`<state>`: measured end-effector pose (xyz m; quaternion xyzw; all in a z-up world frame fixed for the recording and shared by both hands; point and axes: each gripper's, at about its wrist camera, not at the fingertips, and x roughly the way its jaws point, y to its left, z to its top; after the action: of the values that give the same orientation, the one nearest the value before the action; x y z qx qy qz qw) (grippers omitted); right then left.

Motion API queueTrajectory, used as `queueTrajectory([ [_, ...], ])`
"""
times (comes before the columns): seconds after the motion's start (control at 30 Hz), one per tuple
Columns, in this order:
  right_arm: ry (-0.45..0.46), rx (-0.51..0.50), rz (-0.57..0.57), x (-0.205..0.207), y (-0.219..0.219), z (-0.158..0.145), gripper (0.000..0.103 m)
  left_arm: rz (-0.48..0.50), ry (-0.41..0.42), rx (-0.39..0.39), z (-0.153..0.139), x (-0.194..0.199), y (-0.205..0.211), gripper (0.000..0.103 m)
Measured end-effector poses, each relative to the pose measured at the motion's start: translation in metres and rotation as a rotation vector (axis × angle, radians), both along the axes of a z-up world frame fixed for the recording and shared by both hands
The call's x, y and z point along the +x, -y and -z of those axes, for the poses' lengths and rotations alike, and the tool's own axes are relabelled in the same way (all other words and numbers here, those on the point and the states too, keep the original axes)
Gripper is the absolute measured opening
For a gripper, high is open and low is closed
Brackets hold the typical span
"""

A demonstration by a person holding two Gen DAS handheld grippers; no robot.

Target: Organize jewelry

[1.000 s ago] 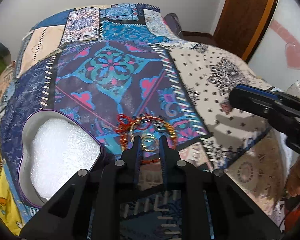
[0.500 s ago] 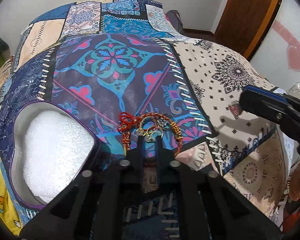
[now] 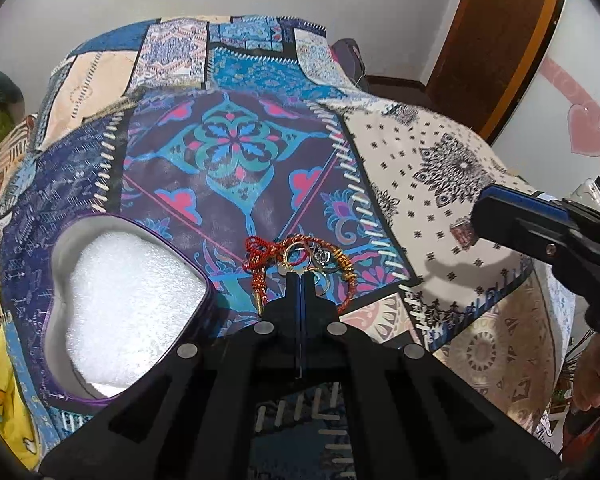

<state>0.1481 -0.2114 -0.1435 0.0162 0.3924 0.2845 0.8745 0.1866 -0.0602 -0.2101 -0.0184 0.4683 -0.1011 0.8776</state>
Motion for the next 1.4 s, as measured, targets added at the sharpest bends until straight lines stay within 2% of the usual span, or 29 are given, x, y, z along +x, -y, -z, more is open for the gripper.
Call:
queueTrajectory([
  [0.37,0.015,-0.004,0.000,-0.004,-0.004,-0.007,0.019,-0.019,0.069,-0.018,-0.028,-0.018,-0.016,0.000],
  [0.5,0.016,-0.003,-0.001,-0.006,-0.007,-0.008,0.019,-0.010,0.004,-0.068,-0.018,-0.009,-0.018,0.002],
  [0.8,0.005,-0.011,0.002,-0.005,-0.005,-0.003,0.019,0.001,-0.093,-0.028,0.019,0.013,0.000,0.009],
  [1.03,-0.013,-0.005,0.006,0.002,-0.001,0.005,0.019,0.002,-0.086,-0.027,0.020,0.021,0.004,0.016],
  [1.2,-0.021,0.002,0.000,0.003,-0.002,0.009,0.019,0.006,-0.076,-0.017,0.021,0.025,0.007,0.017],
  [1.37,-0.026,0.004,0.000,0.002,0.000,0.010,0.019,-0.003,-0.071,-0.040,0.022,0.027,0.003,0.012],
  [1.4,-0.026,0.004,0.001,0.002,0.000,0.010,0.019,-0.006,-0.067,-0.042,0.021,0.027,0.003,0.007],
])
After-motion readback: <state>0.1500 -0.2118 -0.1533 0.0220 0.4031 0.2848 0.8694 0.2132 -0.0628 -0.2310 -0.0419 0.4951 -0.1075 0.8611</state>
